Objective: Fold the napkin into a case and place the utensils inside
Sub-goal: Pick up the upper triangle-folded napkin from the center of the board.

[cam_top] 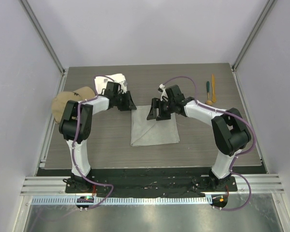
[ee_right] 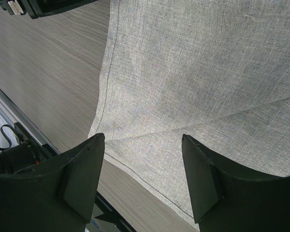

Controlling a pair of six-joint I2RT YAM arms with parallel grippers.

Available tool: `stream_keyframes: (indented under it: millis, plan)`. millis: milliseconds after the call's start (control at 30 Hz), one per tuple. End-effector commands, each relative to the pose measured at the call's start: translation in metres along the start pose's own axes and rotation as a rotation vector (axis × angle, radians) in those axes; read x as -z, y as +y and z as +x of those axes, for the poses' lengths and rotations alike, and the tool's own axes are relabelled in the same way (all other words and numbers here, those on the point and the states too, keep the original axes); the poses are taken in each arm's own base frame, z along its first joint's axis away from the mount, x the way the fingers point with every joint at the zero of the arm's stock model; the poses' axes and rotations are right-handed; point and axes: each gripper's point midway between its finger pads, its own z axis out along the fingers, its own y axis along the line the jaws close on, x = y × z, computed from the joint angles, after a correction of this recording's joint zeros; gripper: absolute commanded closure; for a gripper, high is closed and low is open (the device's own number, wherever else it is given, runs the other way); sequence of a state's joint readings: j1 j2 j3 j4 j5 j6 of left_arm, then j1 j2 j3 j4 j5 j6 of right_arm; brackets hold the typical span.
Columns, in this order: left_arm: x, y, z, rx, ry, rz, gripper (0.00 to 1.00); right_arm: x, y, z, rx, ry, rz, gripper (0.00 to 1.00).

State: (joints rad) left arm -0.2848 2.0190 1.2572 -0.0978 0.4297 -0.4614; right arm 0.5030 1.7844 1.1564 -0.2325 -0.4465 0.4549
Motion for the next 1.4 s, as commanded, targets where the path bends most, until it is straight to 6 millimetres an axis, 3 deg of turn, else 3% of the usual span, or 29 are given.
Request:
stream_keyframes:
  millis: [0,267,300,533,667,700,767,800,967,1367]
  plan:
    - [-0.009,0.035,0.044,0.049,0.131,-0.127,0.65,0.012,0.021,-0.02,0.04,-0.067,-0.031,0.3]
    - [0.0,0.035,0.033,0.066,0.093,-0.177,1.0,0.004,0.035,0.003,0.144,-0.063,0.063,0.24]
    - [0.003,0.034,0.029,0.076,0.082,-0.187,1.0,0.004,0.028,0.003,0.164,-0.083,0.135,0.22]
    - [0.012,0.043,0.039,0.217,0.079,-0.274,1.0,0.001,0.063,0.04,0.356,-0.163,0.313,0.16]
    - [0.01,0.054,0.049,0.29,0.107,-0.319,1.0,-0.019,0.089,0.079,0.444,-0.117,0.348,0.15]
    - [0.01,0.054,0.049,0.31,0.113,-0.322,1.0,-0.022,0.098,0.079,0.459,-0.13,0.354,0.15]
    - [0.007,0.052,0.05,0.321,0.123,-0.314,1.0,-0.033,0.093,0.092,0.496,-0.109,0.426,0.15]
    - [0.007,0.052,0.048,0.324,0.115,-0.316,1.0,-0.037,0.106,0.096,0.518,-0.115,0.422,0.15]
    - [0.012,0.054,0.043,0.333,0.105,-0.353,1.0,-0.051,0.097,0.104,0.587,-0.124,0.545,0.18]
    - [0.012,0.058,0.04,0.339,0.093,-0.376,1.0,-0.068,0.085,0.123,0.617,-0.074,0.577,0.39]
